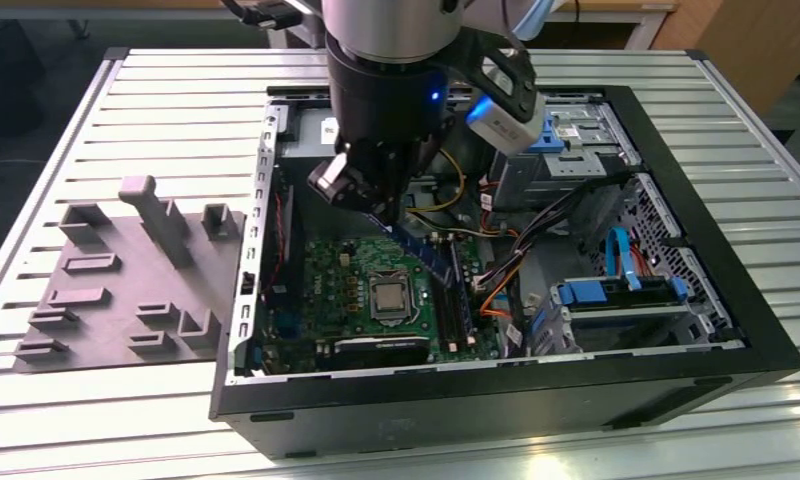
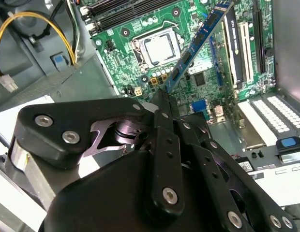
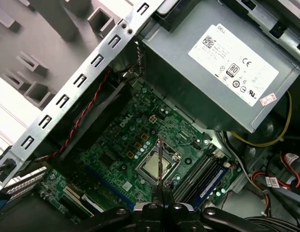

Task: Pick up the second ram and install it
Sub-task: 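Insert the second ram into the second slot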

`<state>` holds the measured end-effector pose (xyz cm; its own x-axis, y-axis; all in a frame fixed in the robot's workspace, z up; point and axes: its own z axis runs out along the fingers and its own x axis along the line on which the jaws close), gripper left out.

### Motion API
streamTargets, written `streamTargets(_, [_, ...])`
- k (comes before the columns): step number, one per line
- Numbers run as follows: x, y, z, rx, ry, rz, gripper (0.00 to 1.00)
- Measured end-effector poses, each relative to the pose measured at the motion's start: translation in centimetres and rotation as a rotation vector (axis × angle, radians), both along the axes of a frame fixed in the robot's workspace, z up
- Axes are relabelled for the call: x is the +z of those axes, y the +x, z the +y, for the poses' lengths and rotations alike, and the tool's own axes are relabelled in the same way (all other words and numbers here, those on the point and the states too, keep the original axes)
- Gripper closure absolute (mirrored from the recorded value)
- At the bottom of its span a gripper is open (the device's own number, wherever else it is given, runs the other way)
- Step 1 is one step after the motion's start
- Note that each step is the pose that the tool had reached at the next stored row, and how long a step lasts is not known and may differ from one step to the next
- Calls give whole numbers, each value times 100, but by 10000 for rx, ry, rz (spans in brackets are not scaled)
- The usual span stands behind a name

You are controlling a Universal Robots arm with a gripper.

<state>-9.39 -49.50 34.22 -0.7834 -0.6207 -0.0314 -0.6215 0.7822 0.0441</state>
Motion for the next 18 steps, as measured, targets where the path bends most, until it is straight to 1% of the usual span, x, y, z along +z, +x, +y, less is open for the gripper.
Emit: streamTargets(18, [-2, 0, 0, -1740, 0, 0, 89])
